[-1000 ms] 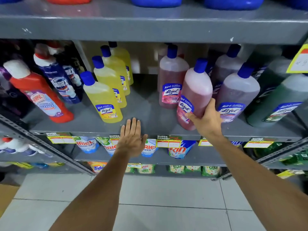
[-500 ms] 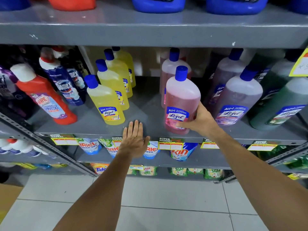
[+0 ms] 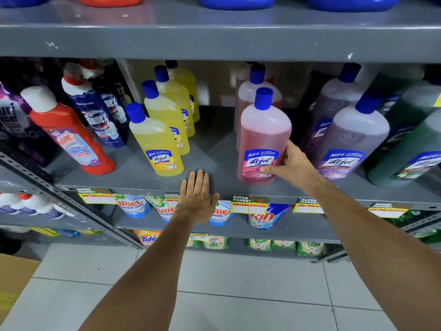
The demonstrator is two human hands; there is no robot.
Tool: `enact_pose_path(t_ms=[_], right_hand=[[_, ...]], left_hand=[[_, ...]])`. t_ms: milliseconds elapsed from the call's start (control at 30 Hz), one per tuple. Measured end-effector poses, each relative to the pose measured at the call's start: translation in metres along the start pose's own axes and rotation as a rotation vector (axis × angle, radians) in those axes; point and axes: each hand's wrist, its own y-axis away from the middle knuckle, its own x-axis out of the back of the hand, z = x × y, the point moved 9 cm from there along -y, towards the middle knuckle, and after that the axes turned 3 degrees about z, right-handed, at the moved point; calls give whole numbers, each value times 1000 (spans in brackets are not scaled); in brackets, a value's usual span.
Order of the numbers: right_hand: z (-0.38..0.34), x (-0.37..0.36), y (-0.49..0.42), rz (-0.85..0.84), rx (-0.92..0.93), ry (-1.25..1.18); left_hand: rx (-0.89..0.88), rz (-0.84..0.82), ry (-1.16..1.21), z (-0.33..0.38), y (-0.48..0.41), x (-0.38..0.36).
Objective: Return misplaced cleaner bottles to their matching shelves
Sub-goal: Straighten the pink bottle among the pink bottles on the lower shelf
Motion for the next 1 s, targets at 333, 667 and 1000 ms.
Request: enact_pose_path(t_ms=[333, 667, 1000], right_hand=[[0, -4, 2, 20, 20, -35], [1, 15, 56, 239, 95, -102], [-132, 36, 127, 309, 518, -214]], left_hand=[[1, -17, -4, -2, -2, -4], [-8, 209, 24, 8, 18, 26], [77, 777, 7, 20, 117, 207]])
